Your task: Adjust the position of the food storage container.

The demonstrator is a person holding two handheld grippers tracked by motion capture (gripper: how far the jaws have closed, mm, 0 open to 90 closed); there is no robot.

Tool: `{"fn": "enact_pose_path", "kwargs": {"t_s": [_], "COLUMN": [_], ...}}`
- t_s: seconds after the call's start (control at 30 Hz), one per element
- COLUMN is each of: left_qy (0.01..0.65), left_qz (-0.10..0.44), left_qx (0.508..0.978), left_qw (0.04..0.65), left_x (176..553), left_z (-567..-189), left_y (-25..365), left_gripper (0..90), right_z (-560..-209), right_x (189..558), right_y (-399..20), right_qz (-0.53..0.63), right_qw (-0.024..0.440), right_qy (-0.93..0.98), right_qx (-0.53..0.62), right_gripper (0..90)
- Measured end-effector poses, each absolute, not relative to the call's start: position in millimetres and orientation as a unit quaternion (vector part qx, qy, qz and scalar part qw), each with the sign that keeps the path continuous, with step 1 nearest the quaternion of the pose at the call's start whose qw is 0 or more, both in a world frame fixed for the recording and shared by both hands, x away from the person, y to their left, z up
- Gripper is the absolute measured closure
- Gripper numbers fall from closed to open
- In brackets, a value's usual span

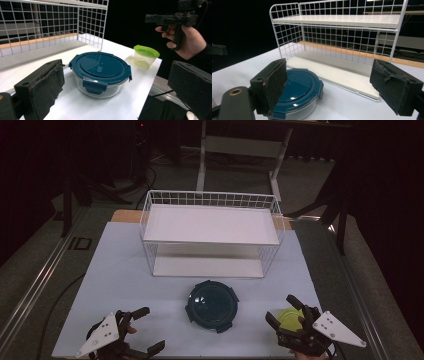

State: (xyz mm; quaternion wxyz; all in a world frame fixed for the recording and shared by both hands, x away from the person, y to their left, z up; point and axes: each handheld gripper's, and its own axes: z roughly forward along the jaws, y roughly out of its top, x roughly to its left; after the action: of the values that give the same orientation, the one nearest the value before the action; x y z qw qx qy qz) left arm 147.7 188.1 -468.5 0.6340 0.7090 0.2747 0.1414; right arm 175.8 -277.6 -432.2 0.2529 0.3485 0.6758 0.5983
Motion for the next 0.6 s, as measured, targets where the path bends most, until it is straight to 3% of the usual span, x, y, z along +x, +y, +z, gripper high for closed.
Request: {"fn": "enact_pose_path", "kwargs": {"t_s": [0.6], "left_qy": [0.280], "left_qz": [0.100], "left_qx": [0.713], "left_qw": [0.635], "left_x": [159.3], "left_z": [-455.6], "left_y": [194.7], "left_gripper": [0.2], "right_z": [-427.9], "right_x": [173.8], "right_y": [-276.9], "right_qz": [0.588], "right_qw": [0.258], "right_qy": [0.690], "right_qx": [0.334], "right_gripper": [13.9]}}
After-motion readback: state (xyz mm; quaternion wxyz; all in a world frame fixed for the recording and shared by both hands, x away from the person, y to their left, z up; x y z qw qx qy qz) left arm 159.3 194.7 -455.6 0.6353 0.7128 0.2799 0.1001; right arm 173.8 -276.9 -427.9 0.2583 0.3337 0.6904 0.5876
